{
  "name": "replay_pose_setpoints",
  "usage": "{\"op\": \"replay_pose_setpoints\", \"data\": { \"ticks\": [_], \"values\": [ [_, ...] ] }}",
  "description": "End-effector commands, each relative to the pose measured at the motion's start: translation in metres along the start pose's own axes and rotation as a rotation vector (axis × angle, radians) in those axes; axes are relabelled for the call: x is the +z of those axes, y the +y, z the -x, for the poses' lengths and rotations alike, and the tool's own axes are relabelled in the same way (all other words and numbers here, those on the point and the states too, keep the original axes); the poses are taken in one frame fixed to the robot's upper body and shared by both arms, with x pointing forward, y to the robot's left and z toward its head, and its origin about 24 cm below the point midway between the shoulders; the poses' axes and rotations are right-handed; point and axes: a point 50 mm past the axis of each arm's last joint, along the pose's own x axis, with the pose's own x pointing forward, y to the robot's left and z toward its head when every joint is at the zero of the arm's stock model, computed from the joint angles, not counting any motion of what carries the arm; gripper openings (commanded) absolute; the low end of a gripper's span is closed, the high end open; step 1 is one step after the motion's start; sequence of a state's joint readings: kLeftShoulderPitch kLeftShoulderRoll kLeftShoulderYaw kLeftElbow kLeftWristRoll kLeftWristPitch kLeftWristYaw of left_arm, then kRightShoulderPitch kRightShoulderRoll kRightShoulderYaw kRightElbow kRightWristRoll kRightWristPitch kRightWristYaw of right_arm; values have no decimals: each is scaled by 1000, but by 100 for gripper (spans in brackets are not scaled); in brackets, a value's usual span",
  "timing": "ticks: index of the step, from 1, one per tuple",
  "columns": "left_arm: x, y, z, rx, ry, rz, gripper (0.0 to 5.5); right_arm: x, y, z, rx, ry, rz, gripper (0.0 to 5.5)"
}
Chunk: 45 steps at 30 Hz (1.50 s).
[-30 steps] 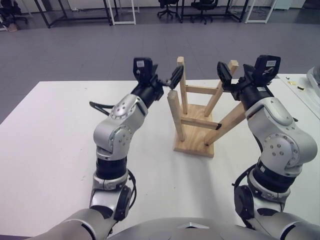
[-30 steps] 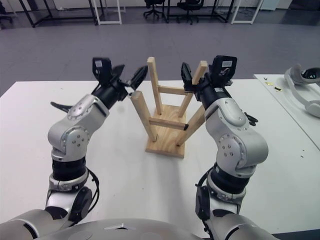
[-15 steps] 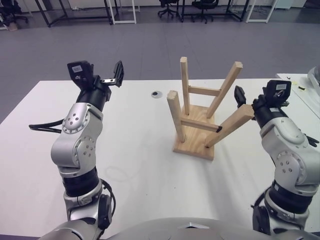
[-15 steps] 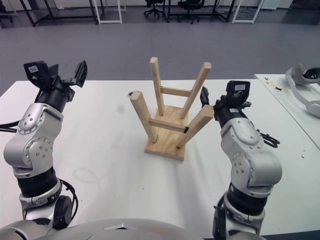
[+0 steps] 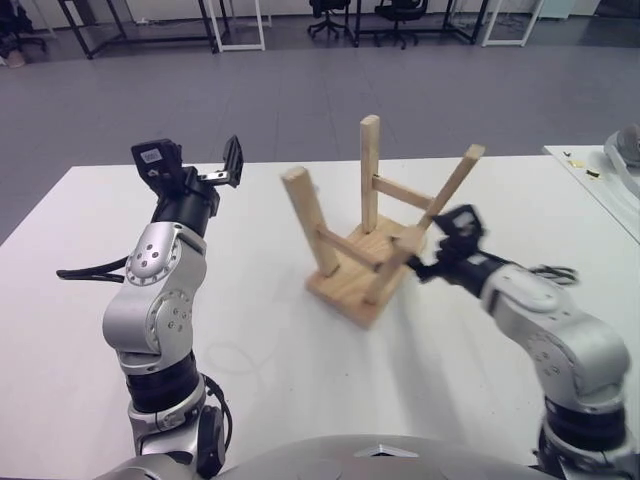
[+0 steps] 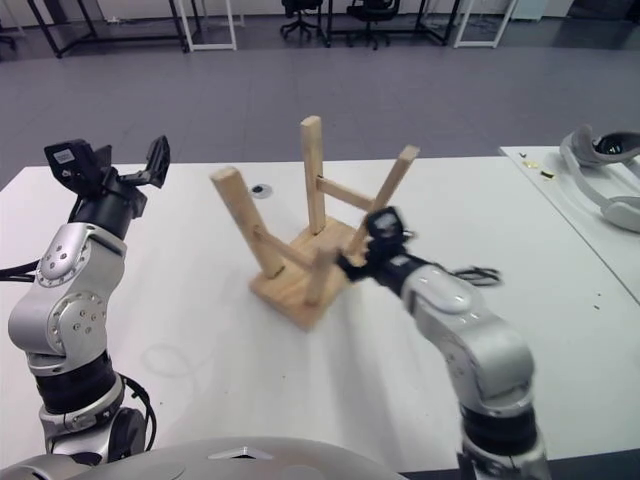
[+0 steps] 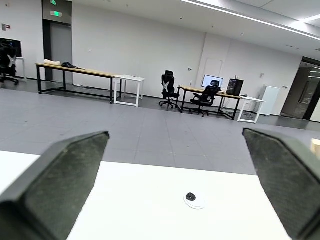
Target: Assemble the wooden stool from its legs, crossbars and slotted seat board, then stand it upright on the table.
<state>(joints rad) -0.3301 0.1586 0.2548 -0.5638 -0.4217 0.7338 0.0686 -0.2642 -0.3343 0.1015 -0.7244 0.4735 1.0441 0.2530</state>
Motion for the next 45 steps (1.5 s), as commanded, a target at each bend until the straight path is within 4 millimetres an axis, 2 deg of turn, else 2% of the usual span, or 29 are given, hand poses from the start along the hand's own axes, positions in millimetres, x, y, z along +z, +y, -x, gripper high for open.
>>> {"op": "replay_pose_setpoints", "data": {
  "ticks": [1,3,5,9,11,12,13,14,15,16,18,20,22,25,27,29,33,35,37,42,45],
  "values": [
    [6,1,-9,-18,-8,-21,495,13,-12,-8,-10,-23,39,453],
    [5,3,-8,-2,-12,-21,495,7,-30,1,-49,11,59,453],
    [5,5,-7,15,-17,-22,495,18,-33,3,2,-39,54,453],
    [7,7,-11,15,-32,-34,495,105,-57,2,-23,-393,-53,453],
    [7,5,-13,6,-34,-39,495,153,-76,14,-71,-568,-145,453],
    [7,5,-13,5,-35,-40,495,167,-87,22,-109,-614,-165,453],
    [7,5,-12,8,-37,-41,495,174,-98,29,-154,-627,-168,453],
    [6,7,-11,14,-37,-42,495,167,-116,32,-260,-567,-147,453],
    [5,9,-9,23,-36,-46,495,146,-138,35,-404,-430,-42,453],
    [5,12,-7,32,-31,-52,495,115,-156,36,-495,-260,58,453],
    [2,18,-4,41,-13,-67,495,54,-170,42,-538,23,179,453],
    [-4,26,3,56,34,-93,495,3,-165,44,-469,193,182,453],
    [-24,40,19,49,170,-201,495,-36,-153,43,-401,274,126,453],
    [-70,63,59,-99,524,-558,495,-66,-139,35,-345,310,70,453],
    [-105,68,86,-294,774,-682,495,-84,-135,27,-330,346,55,453],
    [-125,60,89,-390,845,-670,495,-105,-132,17,-315,404,59,453],
    [-154,46,66,-432,812,-769,495,-147,-124,1,-250,559,214,453],
    [-162,37,58,-441,782,-763,495,-163,-121,-1,-201,614,218,453],
    [-164,28,50,-454,744,-747,495,-169,-113,2,-112,620,175,453],
    [-160,27,30,-421,670,-732,495,-146,-79,22,246,525,33,453],
    [-156,25,13,-384,620,-711,495,-135,-70,30,304,519,16,453]
  ]
}}
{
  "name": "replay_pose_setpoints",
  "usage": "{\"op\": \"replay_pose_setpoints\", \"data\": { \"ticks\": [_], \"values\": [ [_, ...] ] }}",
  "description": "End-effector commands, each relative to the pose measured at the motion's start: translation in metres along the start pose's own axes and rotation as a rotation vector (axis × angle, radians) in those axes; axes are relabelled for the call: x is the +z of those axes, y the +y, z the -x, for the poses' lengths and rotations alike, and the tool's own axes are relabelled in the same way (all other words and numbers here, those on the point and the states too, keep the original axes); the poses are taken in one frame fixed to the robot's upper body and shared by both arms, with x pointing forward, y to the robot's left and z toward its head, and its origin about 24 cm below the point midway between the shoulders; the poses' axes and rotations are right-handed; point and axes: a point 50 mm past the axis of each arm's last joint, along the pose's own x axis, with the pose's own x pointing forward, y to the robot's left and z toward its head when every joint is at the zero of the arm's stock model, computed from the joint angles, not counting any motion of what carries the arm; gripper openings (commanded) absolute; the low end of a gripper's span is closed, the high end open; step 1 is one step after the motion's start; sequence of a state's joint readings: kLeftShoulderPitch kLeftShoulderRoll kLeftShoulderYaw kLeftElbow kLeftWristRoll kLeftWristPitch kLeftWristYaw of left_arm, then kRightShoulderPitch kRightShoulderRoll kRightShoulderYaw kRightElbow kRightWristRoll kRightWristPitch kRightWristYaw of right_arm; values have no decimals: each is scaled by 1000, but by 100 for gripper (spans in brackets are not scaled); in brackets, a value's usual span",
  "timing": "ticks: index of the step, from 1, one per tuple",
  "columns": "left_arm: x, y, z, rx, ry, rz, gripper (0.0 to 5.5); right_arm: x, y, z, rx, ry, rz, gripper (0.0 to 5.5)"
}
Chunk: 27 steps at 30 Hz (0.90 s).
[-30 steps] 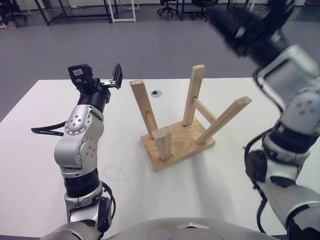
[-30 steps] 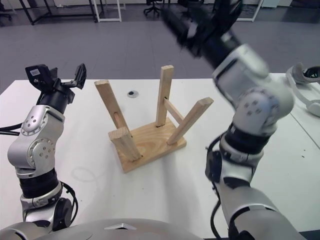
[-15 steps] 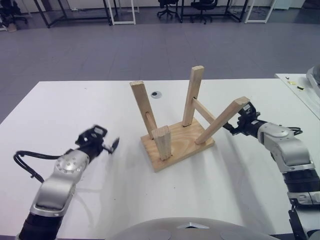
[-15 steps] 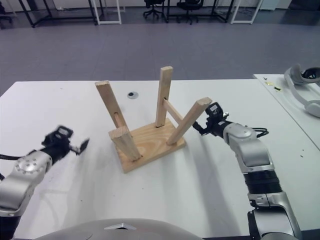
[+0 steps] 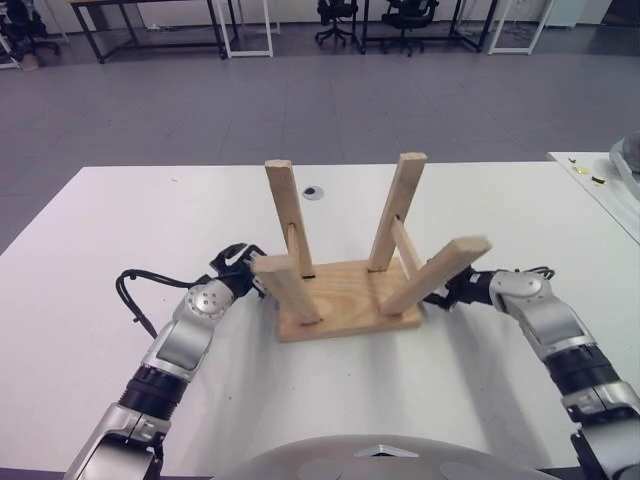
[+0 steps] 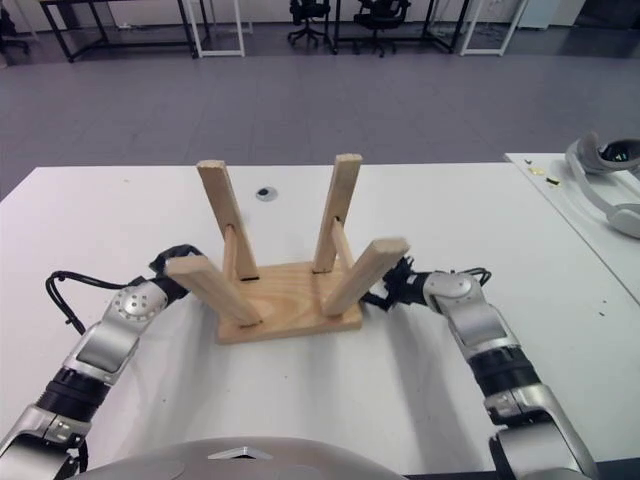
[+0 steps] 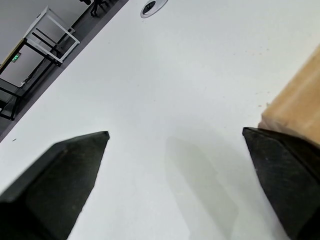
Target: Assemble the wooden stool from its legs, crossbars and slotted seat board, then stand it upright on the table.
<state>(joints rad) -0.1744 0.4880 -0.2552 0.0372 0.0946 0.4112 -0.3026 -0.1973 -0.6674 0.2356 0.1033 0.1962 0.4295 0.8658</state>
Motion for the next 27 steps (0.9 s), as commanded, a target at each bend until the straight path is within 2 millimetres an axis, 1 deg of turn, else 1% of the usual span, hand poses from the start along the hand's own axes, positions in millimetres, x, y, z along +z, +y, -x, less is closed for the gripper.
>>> {"op": "replay_pose_setpoints", "data": {
  "ticks": [1,2,4,6,7,8,10,11,12,13,14,15,16,18,20,23,27],
  "values": [
    [10,-2,-13,-2,-32,33,495,-4,18,-3,71,19,-46,453],
    [10,0,-11,2,-37,39,495,-4,12,-3,4,14,-43,453],
    [-2,6,-1,13,-11,29,495,-5,1,0,-97,4,-67,453],
    [-17,15,16,9,22,4,495,-7,-1,9,-119,4,-79,453],
    [-26,24,28,5,39,-8,495,-8,1,17,-109,1,-69,453],
    [-35,36,42,-16,39,-15,495,-5,6,28,-59,-29,-61,453],
    [-46,58,65,-58,18,-50,495,6,14,48,28,-99,-58,453],
    [-48,68,73,-74,3,-71,495,12,16,57,53,-128,-55,453],
    [-45,78,82,-123,-59,-36,495,21,17,67,82,-169,-63,453],
    [-38,82,91,-218,-138,1,495,29,21,76,133,-210,-85,453],
    [-32,83,97,-301,-196,42,495,35,26,81,185,-236,-98,453],
    [-22,78,102,-420,-262,94,474,39,36,84,262,-237,-104,453],
    [-15,72,105,-536,-281,110,450,38,46,85,329,-206,-92,453],
    [-9,63,105,-691,-273,86,446,37,57,84,406,-158,-76,453],
    [-8,59,98,-759,-244,-3,446,36,58,79,411,-129,-44,453],
    [-1,46,79,-810,-297,-109,446,41,56,64,395,-166,-16,453],
    [7,29,60,-841,-401,-149,446,41,60,48,417,-197,-4,453]
  ]
}}
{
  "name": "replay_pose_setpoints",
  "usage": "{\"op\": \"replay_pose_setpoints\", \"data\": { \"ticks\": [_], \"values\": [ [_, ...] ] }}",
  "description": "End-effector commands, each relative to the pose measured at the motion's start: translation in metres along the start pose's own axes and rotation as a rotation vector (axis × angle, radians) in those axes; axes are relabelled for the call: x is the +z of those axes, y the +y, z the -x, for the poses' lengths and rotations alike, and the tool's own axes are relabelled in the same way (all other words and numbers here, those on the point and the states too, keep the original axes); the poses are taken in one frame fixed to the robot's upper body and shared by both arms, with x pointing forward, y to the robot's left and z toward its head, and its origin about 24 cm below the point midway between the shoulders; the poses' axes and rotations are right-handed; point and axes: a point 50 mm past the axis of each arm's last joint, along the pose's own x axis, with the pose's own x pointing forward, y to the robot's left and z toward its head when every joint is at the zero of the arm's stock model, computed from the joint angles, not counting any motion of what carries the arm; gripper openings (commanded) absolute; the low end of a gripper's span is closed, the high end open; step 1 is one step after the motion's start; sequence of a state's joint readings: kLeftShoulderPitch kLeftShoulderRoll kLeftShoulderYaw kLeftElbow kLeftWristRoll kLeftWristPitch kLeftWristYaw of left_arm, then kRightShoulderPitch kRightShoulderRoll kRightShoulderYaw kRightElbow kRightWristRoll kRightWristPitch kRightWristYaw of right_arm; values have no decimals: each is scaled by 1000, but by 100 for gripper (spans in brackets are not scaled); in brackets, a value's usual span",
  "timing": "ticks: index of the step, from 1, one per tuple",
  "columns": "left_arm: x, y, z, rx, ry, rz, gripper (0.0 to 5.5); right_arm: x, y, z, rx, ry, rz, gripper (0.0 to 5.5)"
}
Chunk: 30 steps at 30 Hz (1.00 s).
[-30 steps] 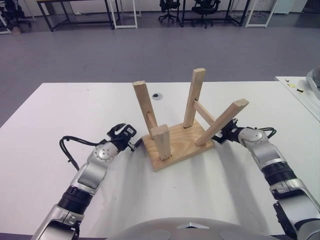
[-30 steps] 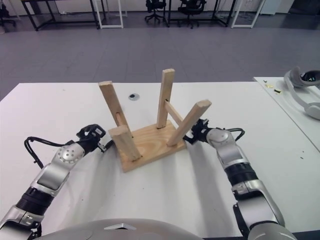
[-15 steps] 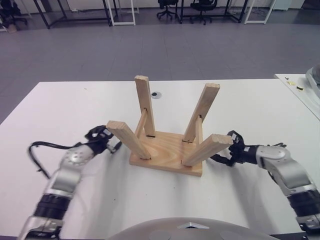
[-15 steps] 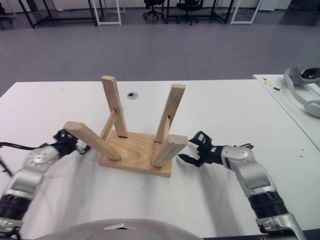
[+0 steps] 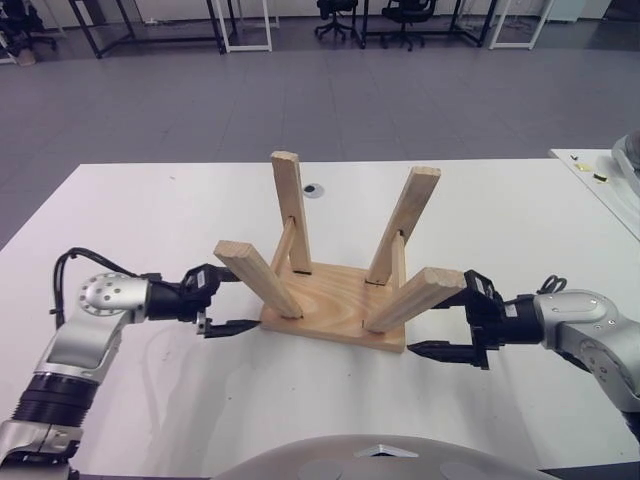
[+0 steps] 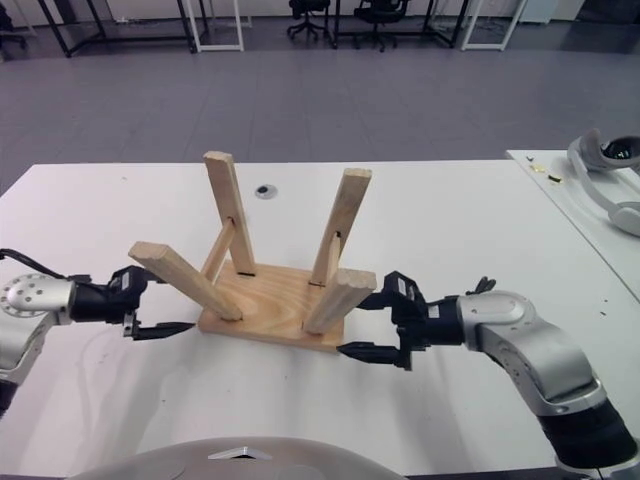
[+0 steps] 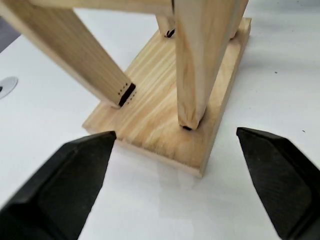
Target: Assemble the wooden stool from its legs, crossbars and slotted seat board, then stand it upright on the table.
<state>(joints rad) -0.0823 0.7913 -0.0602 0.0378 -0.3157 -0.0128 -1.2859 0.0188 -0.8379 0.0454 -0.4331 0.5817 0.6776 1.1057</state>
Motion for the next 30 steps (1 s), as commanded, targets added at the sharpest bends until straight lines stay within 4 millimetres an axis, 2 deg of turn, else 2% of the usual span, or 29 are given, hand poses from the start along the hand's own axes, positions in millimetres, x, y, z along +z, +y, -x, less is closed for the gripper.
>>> {"op": "replay_pose_setpoints", "data": {
  "ticks": [1,5,16,18,22,25,28,30],
  "values": [
    [1,3,-21,-47,-55,-61,424,0,-4,-14,18,-21,27,453],
    [-4,-2,-33,-93,-130,-50,356,2,-9,-24,19,-65,10,383],
    [1,4,-34,-56,-217,-34,167,0,-15,-29,28,-121,-33,176],
    [6,8,-36,-35,-260,-11,136,5,-17,-29,31,-161,-52,158],
    [25,19,-38,-7,-376,125,130,25,-24,-28,51,-285,-139,155],
    [58,43,-40,9,-480,286,130,54,-35,-27,111,-388,-283,155],
    [87,68,-44,19,-488,476,131,74,-46,-31,149,-400,-434,155],
    [97,76,-47,15,-462,580,131,82,-50,-36,153,-378,-490,155]
  ]
}}
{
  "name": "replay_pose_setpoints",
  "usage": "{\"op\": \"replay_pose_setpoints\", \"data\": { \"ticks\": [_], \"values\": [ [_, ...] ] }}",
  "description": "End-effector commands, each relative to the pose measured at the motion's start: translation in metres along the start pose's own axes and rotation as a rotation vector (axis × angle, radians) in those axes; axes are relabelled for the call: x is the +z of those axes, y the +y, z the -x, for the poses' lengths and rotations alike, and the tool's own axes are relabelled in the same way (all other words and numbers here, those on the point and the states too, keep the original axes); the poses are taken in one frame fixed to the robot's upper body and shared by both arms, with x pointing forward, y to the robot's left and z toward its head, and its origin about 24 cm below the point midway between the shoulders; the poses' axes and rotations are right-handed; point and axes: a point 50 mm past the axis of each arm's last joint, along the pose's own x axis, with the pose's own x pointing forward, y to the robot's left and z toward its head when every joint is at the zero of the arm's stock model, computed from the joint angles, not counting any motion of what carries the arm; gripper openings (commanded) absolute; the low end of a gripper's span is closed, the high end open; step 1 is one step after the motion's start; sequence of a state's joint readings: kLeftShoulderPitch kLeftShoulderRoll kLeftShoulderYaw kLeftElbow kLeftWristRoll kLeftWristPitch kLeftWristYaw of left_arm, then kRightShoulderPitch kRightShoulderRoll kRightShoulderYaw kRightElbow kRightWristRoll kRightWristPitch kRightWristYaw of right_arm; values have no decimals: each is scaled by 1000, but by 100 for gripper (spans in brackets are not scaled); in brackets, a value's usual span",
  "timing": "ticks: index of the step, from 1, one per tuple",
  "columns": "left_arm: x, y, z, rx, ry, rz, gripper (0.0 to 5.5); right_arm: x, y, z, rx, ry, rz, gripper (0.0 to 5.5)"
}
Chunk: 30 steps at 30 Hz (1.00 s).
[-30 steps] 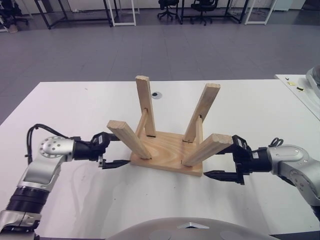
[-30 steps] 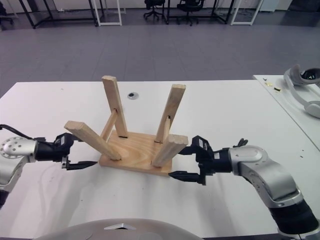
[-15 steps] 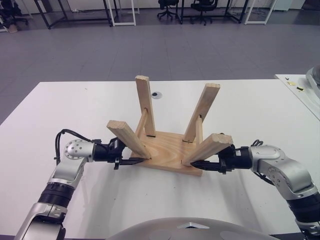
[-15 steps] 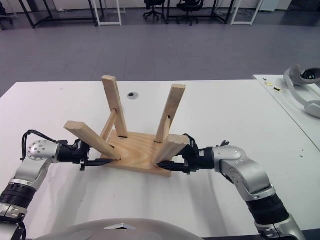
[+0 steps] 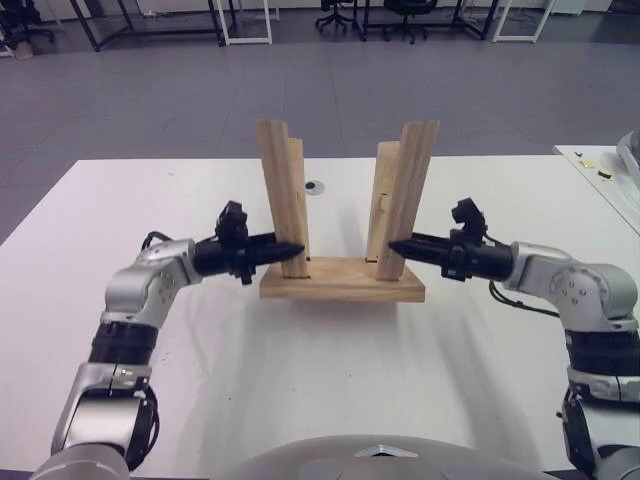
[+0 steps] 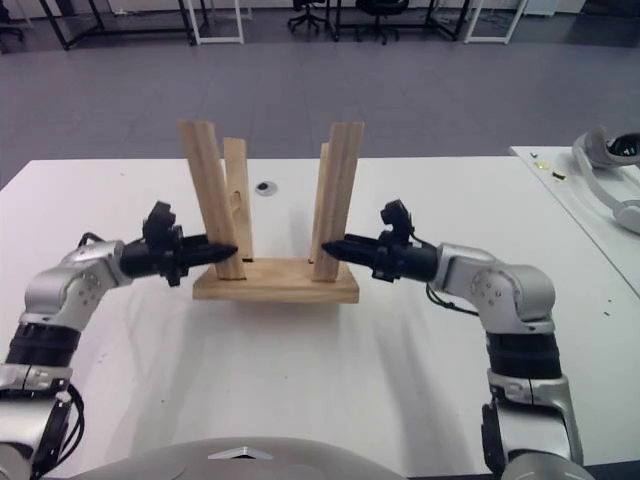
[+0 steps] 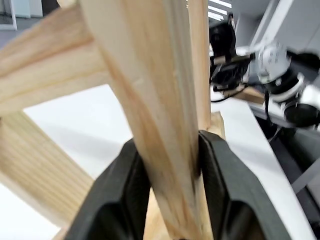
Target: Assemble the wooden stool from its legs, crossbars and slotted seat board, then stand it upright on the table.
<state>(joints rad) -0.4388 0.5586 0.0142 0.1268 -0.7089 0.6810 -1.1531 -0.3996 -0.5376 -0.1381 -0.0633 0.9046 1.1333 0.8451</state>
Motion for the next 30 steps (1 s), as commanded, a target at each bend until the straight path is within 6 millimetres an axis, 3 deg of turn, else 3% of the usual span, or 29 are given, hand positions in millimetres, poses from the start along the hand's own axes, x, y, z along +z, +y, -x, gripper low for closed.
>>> {"op": "replay_pose_setpoints", "data": {
  "ticks": [1,4,9,11,14,18,24,27,30],
  "values": [
    [41,6,-32,86,-16,133,131,18,10,-38,89,39,-147,155],
    [37,20,-46,192,15,363,134,32,-6,-53,-76,71,-294,155],
    [20,29,-48,317,72,517,139,44,-16,-52,-230,121,-380,155],
    [15,29,-47,324,77,591,210,43,-19,-51,-261,153,-414,223],
    [14,32,-48,352,70,643,258,38,-29,-51,-349,181,-463,276],
    [24,35,-31,399,51,545,323,51,-33,-33,-340,106,-471,349],
    [40,25,22,386,63,365,323,79,-21,13,-192,-49,-373,349],
    [41,15,56,332,47,66,323,74,-11,50,-179,-34,-53,349],
    [28,15,92,344,152,-251,323,48,-17,88,-247,191,269,349]
  ]
}}
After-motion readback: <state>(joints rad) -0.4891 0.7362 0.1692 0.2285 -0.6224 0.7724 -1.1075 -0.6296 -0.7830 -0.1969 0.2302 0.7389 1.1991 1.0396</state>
